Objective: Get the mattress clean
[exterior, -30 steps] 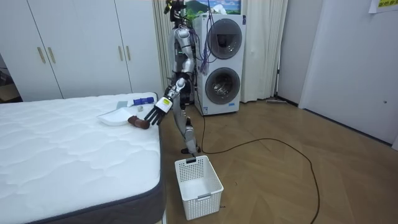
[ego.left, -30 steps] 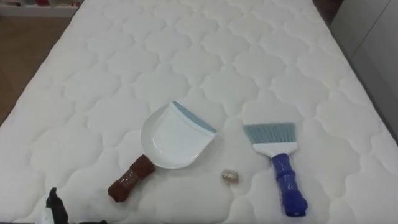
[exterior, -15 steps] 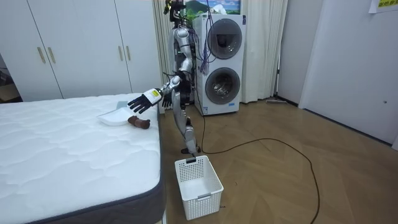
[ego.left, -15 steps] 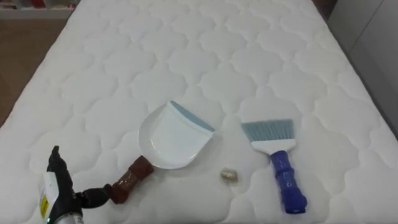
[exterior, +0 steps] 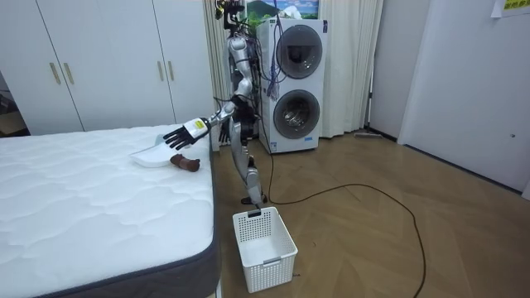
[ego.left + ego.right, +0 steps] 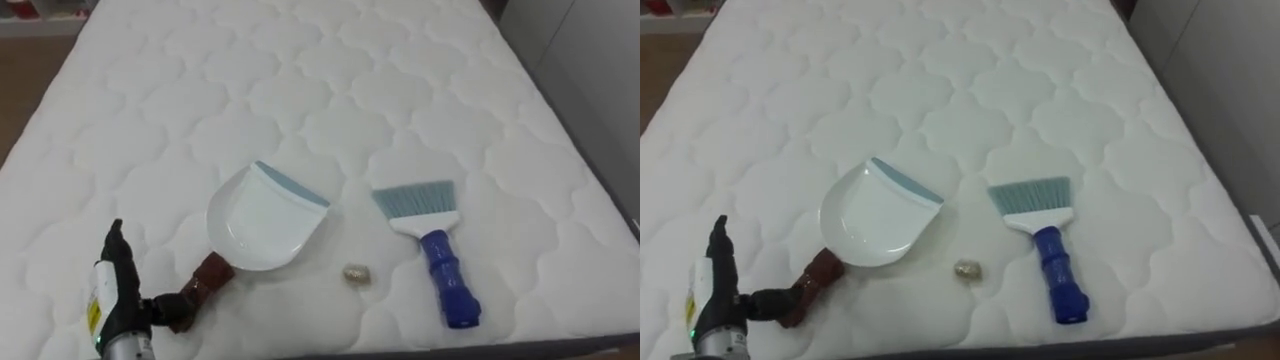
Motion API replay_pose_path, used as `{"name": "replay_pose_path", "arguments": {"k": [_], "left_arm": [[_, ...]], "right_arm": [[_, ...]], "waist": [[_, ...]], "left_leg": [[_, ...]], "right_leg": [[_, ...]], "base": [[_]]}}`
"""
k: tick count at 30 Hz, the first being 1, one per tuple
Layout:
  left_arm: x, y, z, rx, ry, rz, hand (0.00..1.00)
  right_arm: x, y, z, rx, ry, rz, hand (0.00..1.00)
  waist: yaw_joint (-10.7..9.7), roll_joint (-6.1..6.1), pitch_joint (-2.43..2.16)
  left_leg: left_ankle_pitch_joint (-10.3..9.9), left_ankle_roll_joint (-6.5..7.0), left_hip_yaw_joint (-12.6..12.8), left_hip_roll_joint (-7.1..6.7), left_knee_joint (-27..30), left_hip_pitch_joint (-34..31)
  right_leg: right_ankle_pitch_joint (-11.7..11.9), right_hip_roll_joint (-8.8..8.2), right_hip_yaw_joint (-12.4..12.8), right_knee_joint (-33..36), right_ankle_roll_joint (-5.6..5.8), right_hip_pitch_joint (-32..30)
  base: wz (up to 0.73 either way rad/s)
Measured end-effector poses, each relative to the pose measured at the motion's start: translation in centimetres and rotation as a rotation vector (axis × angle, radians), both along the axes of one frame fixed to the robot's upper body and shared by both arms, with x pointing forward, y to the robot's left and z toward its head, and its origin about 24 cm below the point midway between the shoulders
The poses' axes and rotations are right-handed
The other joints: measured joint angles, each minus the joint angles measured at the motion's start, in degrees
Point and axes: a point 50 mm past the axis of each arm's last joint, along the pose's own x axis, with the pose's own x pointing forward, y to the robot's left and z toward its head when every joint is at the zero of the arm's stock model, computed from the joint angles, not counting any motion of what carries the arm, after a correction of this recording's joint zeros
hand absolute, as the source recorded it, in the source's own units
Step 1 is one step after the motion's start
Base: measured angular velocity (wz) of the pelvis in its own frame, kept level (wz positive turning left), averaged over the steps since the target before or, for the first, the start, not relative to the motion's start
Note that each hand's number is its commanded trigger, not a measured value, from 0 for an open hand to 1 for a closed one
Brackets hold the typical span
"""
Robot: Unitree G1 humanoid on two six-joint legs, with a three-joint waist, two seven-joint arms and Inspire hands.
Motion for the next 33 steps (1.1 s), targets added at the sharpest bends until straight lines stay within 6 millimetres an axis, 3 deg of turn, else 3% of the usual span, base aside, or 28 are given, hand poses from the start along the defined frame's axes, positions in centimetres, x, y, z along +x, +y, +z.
{"name": "replay_pose_path", "arguments": {"k": [5, 15, 28, 29, 30, 31, 32, 33], "left_arm": [[1.0, -0.5, -0.1, 0.001, 0.005, -0.030, 0.00], [2.6, -1.2, 0.2, 0.007, -0.007, -0.080, 0.00], [3.1, -1.7, -1.4, 0.007, 0.106, -0.131, 0.00], [3.0, -1.9, -1.6, 0.003, 0.119, -0.140, 0.00], [3.0, -2.0, -1.8, 0.000, 0.131, -0.143, 0.00], [2.9, -2.0, -1.9, -0.003, 0.135, -0.142, 0.00], [2.8, -1.8, -2.0, -0.004, 0.143, -0.136, 0.00], [2.8, -1.5, -2.0, -0.002, 0.147, -0.123, 0.00]], "right_arm": [[0.4, 0.0, 0.1, -0.012, -0.009, 0.001, 0.00], [1.1, -0.1, 0.2, -0.035, -0.020, 0.008, 0.00], [2.7, 0.5, 0.3, -0.045, -0.041, 0.059, 0.00], [3.0, 0.5, 0.3, -0.047, -0.044, 0.061, 0.00], [3.3, 0.4, 0.4, -0.052, -0.051, 0.059, 0.00], [3.6, 0.4, 0.5, -0.057, -0.059, 0.051, 0.00], [4.4, 0.5, 0.7, -0.065, -0.083, 0.048, 0.00], [5.0, 0.6, 0.8, -0.065, -0.096, 0.056, 0.00]], "waist": [[0.09, 0.56, 0.33], [-0.80, 1.23, 0.49], [-2.52, 0.86, 0.73], [-2.50, 0.91, 0.78], [-2.41, 1.05, 1.01], [-2.20, 1.50, 1.57], [-1.49, 1.33, 1.62], [-1.25, 0.73, 1.56]], "left_leg": [[0.00, 0.00, 0.15, 0.44, -0.01, -1.24], [0.00, -0.01, 0.13, 0.53, -0.06, -3.96], [0.02, 0.00, -0.36, 0.69, -0.59, -5.00], [0.21, 0.09, -0.86, 0.89, -0.81, -5.11], [0.74, 0.21, -3.73, 1.32, -1.35, -4.76], [0.86, 0.21, -6.48, 1.96, -1.58, -4.44], [0.81, 0.13, -9.49, 2.37, -1.18, -5.08], [0.60, -0.16, -9.31, 2.07, -0.57, -5.88]], "right_leg": [[0.29, 0.05, 0.18, -0.04, 0.01, -1.31], [0.31, 0.20, 0.84, -0.03, -0.01, -4.15], [0.31, 0.38, 1.40, 0.62, -0.01, -6.16], [0.29, 0.51, 1.17, 2.27, -0.01, -7.32], [0.13, 0.72, 0.64, 6.47, 0.02, -10.15], [-1.08, 1.47, 0.51, 8.77, 0.22, -12.19], [0.51, 2.21, 2.58, 5.21, -1.13, -15.96], [4.38, 1.98, 2.82, 1.64, -1.64, -17.29]], "base": [[-0.02], [-0.02], [-0.03], [-0.18], [-0.31], [-0.65], [-0.74], [-0.50]]}}
